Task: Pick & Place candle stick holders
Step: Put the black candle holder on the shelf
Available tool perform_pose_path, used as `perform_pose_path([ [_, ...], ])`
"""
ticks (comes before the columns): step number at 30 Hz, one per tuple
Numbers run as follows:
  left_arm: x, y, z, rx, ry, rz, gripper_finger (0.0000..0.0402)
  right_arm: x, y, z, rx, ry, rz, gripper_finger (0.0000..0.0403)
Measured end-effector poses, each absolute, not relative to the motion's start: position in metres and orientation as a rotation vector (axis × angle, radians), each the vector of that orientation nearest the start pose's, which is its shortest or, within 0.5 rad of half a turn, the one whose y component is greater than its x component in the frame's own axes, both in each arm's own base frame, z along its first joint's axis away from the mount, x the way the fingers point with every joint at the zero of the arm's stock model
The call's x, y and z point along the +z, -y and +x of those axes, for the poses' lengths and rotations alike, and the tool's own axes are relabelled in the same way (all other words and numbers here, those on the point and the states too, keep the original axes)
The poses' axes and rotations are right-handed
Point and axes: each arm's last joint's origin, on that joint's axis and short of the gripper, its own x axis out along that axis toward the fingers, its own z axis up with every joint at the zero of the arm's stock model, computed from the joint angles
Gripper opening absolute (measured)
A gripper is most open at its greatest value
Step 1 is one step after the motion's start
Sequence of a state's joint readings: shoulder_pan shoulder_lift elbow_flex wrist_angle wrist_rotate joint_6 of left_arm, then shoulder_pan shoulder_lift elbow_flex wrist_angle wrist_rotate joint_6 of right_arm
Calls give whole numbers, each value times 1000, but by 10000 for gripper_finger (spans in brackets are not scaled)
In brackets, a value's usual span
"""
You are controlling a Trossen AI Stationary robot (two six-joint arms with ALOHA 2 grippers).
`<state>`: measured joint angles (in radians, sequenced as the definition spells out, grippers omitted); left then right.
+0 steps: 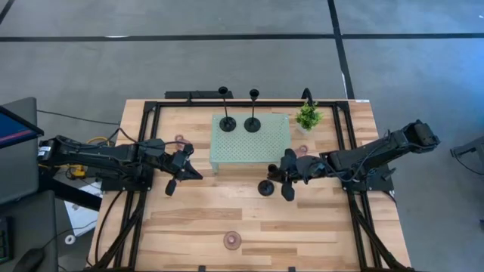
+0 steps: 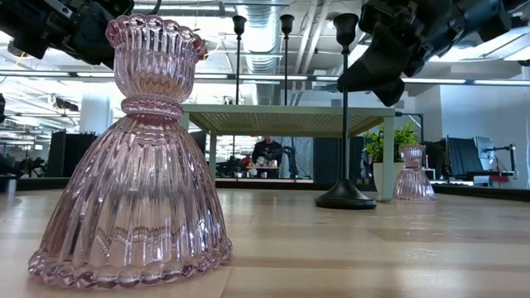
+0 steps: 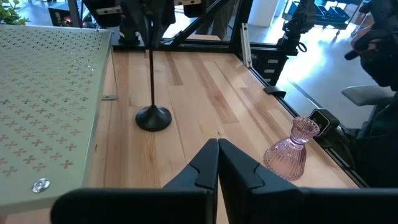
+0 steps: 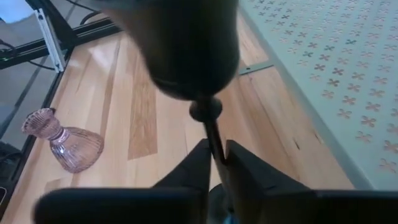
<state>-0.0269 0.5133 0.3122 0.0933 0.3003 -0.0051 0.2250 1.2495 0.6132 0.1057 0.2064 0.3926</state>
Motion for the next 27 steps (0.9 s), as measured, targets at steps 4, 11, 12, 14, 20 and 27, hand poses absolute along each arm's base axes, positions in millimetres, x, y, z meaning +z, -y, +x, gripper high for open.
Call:
perform_pose_path([
  [4,233,12,137,-326,-108,-20,10,209,-55,246,-66,-509,268,8],
  [11,233,12,137,-327,-108,-20,10,230,-62,241,-19,-441,280,5],
  [12,233,12,137,-327,-108,-20,10,235,-63,240,-13,-433,282,5],
  [14,233,12,137,-327,-108,-20,10,245,-65,238,-2,-424,283,6],
  [20,233,12,137,-326,-108,-20,10,284,-63,231,-6,-435,279,4],
  [27,233,12,137,-327,-108,-20,10,331,-47,227,-87,-467,209,2],
])
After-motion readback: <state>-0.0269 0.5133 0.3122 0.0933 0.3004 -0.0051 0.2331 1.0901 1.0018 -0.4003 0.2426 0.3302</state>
